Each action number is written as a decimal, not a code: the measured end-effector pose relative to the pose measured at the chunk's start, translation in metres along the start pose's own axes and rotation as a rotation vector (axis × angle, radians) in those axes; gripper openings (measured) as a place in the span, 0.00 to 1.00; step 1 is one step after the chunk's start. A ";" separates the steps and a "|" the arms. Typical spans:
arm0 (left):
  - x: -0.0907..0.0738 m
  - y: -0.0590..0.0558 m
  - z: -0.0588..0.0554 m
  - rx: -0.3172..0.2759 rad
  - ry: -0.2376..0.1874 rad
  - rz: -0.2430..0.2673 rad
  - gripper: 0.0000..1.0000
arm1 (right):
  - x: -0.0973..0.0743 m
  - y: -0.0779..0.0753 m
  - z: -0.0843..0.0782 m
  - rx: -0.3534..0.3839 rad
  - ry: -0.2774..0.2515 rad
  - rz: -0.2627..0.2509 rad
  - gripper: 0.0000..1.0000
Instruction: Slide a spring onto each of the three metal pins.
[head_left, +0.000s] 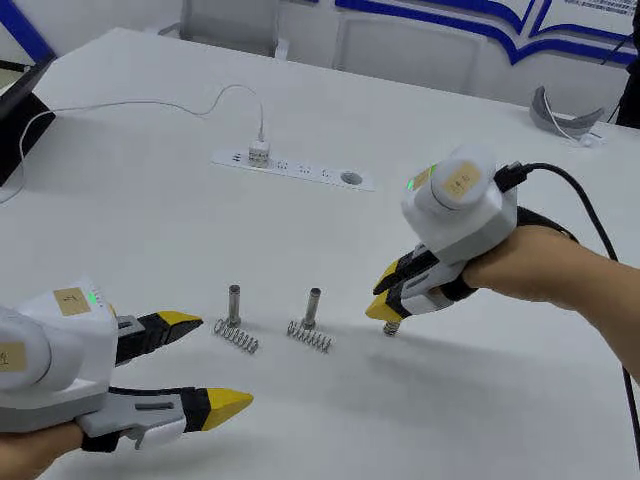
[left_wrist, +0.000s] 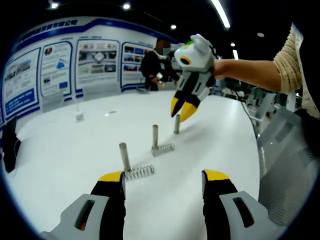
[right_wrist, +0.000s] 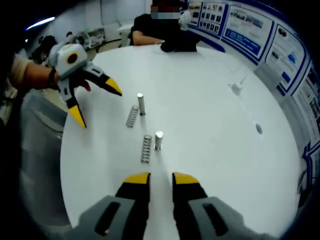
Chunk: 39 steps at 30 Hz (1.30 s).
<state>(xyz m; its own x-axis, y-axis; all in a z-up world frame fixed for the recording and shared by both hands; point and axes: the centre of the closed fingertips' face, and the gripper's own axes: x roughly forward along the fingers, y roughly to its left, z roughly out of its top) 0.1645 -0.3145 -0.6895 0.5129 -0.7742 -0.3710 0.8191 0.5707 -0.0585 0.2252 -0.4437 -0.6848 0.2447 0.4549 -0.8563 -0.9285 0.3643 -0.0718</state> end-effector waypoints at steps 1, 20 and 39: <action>-0.001 0.000 0.000 -0.001 0.000 0.001 0.63 | 0.002 0.002 0.001 0.000 0.000 0.004 0.18; -0.007 0.002 0.001 0.001 0.000 0.015 0.62 | 0.045 0.025 0.007 0.037 -0.001 0.061 0.17; -0.010 0.004 0.001 0.000 0.000 0.018 0.61 | 0.065 0.029 0.000 0.066 0.035 0.058 0.13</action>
<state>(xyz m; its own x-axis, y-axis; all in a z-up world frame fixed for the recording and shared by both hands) 0.1634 -0.3049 -0.6857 0.5277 -0.7636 -0.3721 0.8097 0.5846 -0.0514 0.2136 -0.4038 -0.7425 0.1802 0.4483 -0.8755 -0.9202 0.3912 0.0109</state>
